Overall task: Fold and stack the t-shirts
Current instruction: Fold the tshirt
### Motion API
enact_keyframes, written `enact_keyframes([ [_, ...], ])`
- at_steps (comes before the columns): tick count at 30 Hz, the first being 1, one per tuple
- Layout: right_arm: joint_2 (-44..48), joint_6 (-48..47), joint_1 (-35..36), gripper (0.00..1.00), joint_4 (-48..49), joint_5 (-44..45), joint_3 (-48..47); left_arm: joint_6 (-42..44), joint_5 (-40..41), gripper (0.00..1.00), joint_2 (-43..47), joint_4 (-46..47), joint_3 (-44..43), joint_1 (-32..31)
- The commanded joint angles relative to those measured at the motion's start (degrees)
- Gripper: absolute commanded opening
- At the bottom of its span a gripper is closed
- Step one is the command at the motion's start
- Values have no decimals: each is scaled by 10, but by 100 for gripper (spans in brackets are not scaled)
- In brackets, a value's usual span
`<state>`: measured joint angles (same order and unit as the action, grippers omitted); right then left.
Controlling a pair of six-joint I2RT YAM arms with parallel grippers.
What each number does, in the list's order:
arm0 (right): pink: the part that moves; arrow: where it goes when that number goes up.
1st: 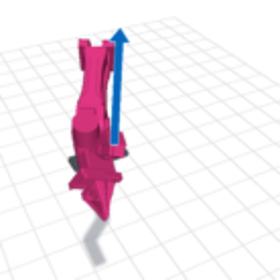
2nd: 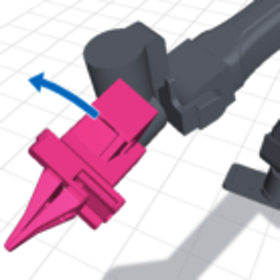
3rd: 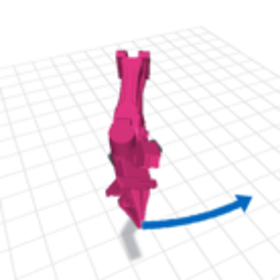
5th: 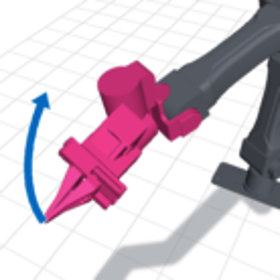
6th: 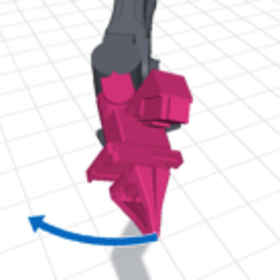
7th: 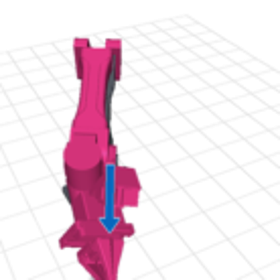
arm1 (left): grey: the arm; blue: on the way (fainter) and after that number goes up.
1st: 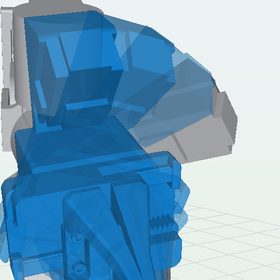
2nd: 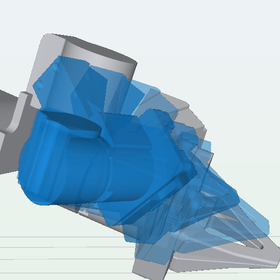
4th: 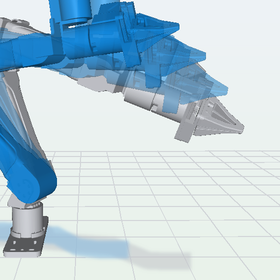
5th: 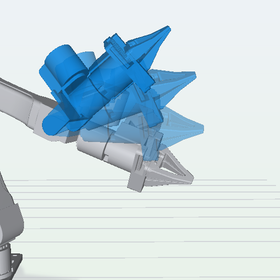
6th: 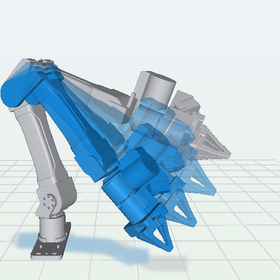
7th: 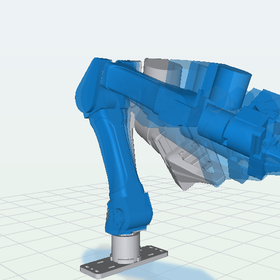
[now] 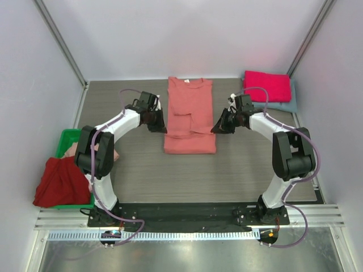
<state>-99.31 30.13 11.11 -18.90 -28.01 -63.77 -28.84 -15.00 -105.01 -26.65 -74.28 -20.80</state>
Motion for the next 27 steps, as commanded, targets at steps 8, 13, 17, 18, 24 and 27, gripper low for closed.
enact_keyframes([
  [8, -84, -49, -10, 1, 23, 26, -128, 32, 8, 0, -84, 13, -134, 16],
  [13, -113, -55, -10, 1, 26, 30, -156, 38, 13, 0, -116, 12, -169, 20],
  [17, -128, -62, -10, 1, 28, 37, -165, 41, 26, 0, -127, 13, -179, 21],
  [18, -129, -66, -10, 2, 31, 40, -165, 42, 30, 0, -128, 13, -180, 21],
  [24, -136, -76, -10, 1, 38, 44, -174, 56, 45, 0, -143, 22, -197, 23],
  [27, -142, -82, -10, 10, 42, 45, -182, 62, 45, 5, -147, 22, -208, 23],
])
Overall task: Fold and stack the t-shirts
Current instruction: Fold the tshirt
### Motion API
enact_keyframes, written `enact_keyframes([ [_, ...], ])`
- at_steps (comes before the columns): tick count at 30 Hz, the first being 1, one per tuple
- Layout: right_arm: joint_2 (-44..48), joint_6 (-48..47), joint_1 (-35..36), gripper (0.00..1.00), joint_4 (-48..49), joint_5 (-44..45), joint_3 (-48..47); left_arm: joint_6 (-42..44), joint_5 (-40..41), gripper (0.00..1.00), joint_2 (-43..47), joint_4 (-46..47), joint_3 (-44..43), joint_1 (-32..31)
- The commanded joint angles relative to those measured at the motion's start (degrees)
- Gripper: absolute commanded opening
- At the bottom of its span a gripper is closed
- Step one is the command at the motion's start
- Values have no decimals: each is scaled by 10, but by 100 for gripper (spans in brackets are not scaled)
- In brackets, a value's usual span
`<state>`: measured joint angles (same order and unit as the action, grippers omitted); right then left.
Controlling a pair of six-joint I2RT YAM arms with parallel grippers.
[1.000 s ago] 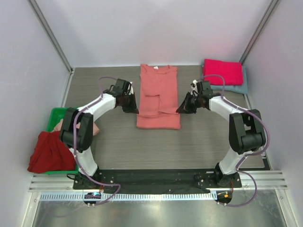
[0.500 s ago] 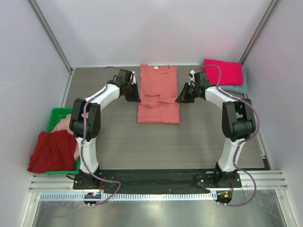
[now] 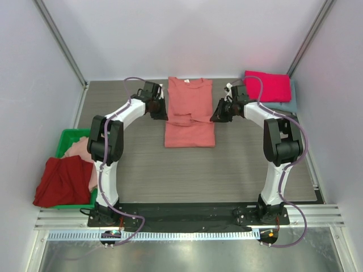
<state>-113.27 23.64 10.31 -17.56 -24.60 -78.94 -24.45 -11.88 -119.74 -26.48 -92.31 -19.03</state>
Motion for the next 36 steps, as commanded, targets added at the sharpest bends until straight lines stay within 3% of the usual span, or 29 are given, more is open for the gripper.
enact_keyframes([
  [1, -4, -18, -2, 24, 31, 17, -32, 20, 14, 7, 0, 21, -29, 5],
  [3, -1, -19, -2, 36, 33, 24, -39, 22, 26, 12, 6, 22, -26, 4],
  [4, 7, -21, -2, 49, 34, 26, -39, 26, 30, 22, 11, 14, -25, 4],
  [5, 16, -27, -2, 52, 29, 26, -39, 27, 46, 28, 16, 9, -23, 4],
  [6, 25, -32, -3, 54, 24, 27, -38, 28, 53, 40, 35, 2, -13, 5],
  [8, 64, -40, -6, 54, 10, 28, -26, 35, 69, 52, 61, -23, 2, 5],
  [9, 77, -40, -9, 54, 6, 27, -4, 38, 83, 70, 89, -32, 24, 5],
  [11, 124, -31, -21, 55, -6, 17, 29, 36, 93, 81, 120, -53, 51, 6],
  [14, 182, 3, -38, 55, -13, -19, 115, 23, 39, 82, 170, -61, 114, 9],
  [18, 222, 54, -49, 55, 10, -61, 246, -43, -23, 71, 208, -43, 227, 16],
  [24, 227, 145, -53, 51, 103, -108, 334, -162, -184, 66, 208, 92, 351, 39],
  [36, 182, 171, -54, 52, 133, -106, 346, -224, -203, 69, 154, 144, 353, 43],
])
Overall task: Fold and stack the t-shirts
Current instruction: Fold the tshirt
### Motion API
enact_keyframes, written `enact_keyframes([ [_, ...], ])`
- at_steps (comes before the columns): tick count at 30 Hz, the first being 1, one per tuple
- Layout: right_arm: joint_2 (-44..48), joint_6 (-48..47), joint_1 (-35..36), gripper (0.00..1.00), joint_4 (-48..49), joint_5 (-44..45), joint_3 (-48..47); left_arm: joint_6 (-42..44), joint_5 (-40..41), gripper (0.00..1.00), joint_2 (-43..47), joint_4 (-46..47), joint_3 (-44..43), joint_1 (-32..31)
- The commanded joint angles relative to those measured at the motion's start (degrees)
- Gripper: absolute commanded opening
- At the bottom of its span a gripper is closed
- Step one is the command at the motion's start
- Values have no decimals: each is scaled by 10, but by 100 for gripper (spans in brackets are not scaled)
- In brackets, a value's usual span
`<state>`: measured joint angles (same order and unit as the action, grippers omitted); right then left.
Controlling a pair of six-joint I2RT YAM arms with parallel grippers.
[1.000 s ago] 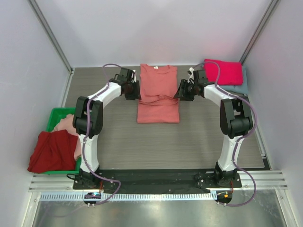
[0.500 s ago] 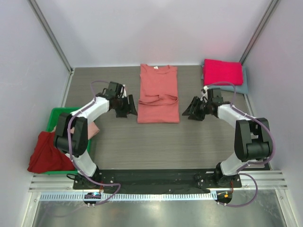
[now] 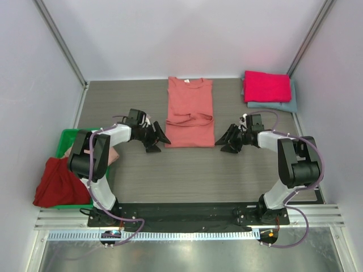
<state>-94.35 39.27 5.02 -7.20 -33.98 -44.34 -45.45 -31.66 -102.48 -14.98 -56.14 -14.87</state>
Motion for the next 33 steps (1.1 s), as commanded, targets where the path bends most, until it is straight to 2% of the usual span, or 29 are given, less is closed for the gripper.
enact_keyframes([
  [1, -10, 16, -1, 52, 32, -14, 0, -14, -7, 68, -24, 29, -12, 2],
  [11, -71, 32, 9, 52, 35, -22, -42, -6, -10, 61, -42, 24, -22, 3],
  [17, -102, 42, 25, 51, 37, -25, -68, -7, -16, 53, -52, 24, -24, 2],
  [24, -115, 42, 31, 49, 19, -27, -73, -11, -23, 40, -71, 24, -34, -4],
  [33, -102, 16, 31, 48, -33, -26, -67, -7, -19, 35, -81, 15, -44, -5],
])
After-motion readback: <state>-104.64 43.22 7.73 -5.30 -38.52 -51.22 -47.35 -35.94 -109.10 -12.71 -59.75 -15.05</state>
